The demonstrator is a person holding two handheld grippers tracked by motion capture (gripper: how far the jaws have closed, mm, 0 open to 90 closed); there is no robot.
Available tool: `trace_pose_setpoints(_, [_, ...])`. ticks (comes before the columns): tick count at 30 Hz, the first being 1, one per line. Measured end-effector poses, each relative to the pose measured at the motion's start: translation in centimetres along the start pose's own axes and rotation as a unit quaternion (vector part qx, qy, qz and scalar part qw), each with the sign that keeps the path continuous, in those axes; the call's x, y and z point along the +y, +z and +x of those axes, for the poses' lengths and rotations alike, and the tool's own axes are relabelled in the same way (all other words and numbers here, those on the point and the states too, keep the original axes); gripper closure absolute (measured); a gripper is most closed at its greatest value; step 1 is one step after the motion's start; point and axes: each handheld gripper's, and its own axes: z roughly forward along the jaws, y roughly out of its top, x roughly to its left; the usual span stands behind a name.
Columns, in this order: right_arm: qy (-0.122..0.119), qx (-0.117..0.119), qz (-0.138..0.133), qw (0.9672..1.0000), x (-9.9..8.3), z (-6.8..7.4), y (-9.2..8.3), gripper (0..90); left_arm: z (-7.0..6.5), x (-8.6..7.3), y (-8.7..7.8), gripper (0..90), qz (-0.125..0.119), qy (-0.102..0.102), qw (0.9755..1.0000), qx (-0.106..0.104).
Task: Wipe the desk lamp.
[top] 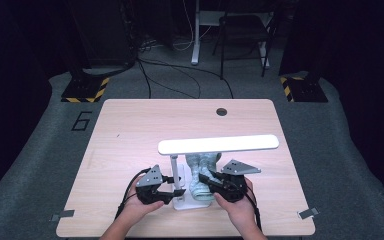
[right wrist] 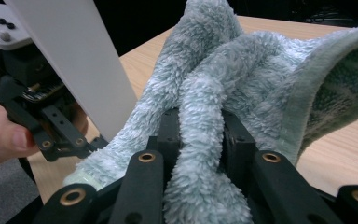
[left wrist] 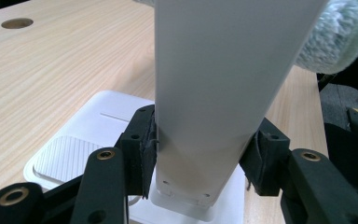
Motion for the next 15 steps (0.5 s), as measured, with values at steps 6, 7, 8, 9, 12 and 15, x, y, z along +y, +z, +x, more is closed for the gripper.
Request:
trace_pose_setpoints(6, [-0.004,0.014,-0.004,0.9999,0.7,0.9,0.6,72.6,0.0,0.0,0.0,50.9,0.002,0.001,1.0,0.002])
trace_pose_setpoints(7, [-0.006,0.019,-0.005,0.9998,0.8,1.1,0.7,72.6,0.0,0.0,0.0,50.9,0.002,0.002,1.0,0.003])
trace_pose_setpoints(8, [-0.005,0.019,-0.007,0.9998,0.9,1.3,0.8,72.6,0.0,0.0,0.0,51.0,0.003,0.004,1.0,0.003])
trace_pose_setpoints(9, [-0.007,0.023,-0.006,0.9997,1.0,1.5,0.9,72.6,-0.1,0.0,0.0,51.1,0.004,0.003,1.0,0.005])
trace_pose_setpoints(12, [-0.011,0.03,-0.008,0.9995,1.2,2.0,1.2,72.6,-0.1,0.0,0.1,51.3,0.005,0.005,0.9999,0.008])
trace_pose_setpoints(15, [-0.013,0.035,-0.009,0.9993,1.4,2.4,1.4,72.6,-0.1,0.0,0.0,51.3,0.007,0.007,0.9999,0.006])
